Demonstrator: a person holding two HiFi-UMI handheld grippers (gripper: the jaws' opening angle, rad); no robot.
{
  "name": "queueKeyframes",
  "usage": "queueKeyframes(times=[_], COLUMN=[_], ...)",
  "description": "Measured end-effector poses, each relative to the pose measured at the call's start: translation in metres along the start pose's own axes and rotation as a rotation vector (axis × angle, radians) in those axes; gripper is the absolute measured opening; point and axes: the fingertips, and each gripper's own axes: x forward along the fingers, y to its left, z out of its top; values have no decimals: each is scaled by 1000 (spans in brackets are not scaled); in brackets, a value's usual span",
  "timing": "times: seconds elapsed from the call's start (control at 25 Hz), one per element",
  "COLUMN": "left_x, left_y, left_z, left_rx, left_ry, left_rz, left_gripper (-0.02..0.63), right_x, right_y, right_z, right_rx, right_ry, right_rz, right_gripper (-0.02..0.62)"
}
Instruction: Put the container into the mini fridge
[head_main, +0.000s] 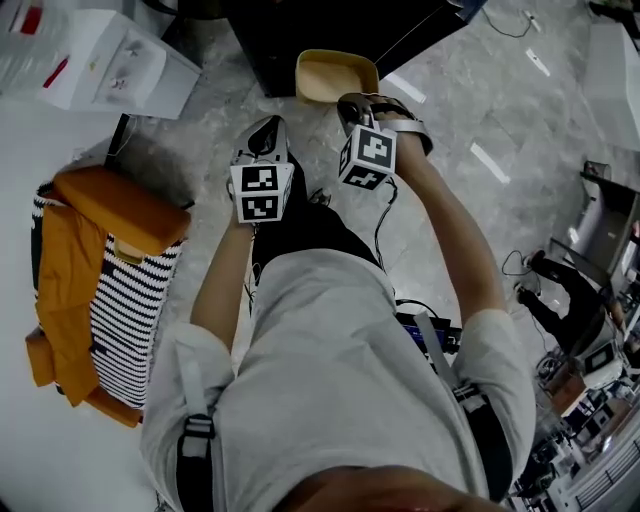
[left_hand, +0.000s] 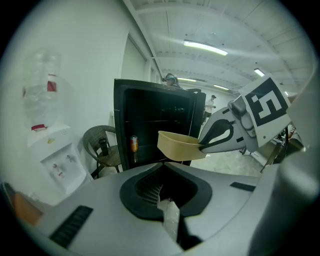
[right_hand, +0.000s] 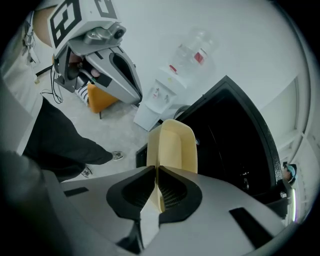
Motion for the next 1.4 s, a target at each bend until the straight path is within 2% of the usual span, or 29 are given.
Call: queueKeyframes(times=[0.24, 0.44, 0.84, 1.0, 1.24, 1.4], left_x=[25, 49, 79, 98, 138, 165], left_y=[21, 34, 54, 62, 71, 75], left_z=[-5, -5, -14, -18, -29, -45], left_rx=[-52, -45, -77, -78, -73, -71], left_ry=[-16, -11, -19, -38, -60, -56], left_rz=[14, 8, 39, 39, 38, 48], left_gripper=[12, 12, 12, 12, 12, 12], right_x=[22, 47, 97, 118, 152, 184], right_y=[-9, -20, -40, -49, -67, -63], right_z=[7, 12, 14, 11, -5, -16], right_rx=[-36, -32, -101, -76, -31, -36], right_ry=[30, 31, 35, 25, 14, 11], right_rz=[-4, 9, 5, 1, -48, -35], right_gripper=[52, 52, 52, 52, 52, 52])
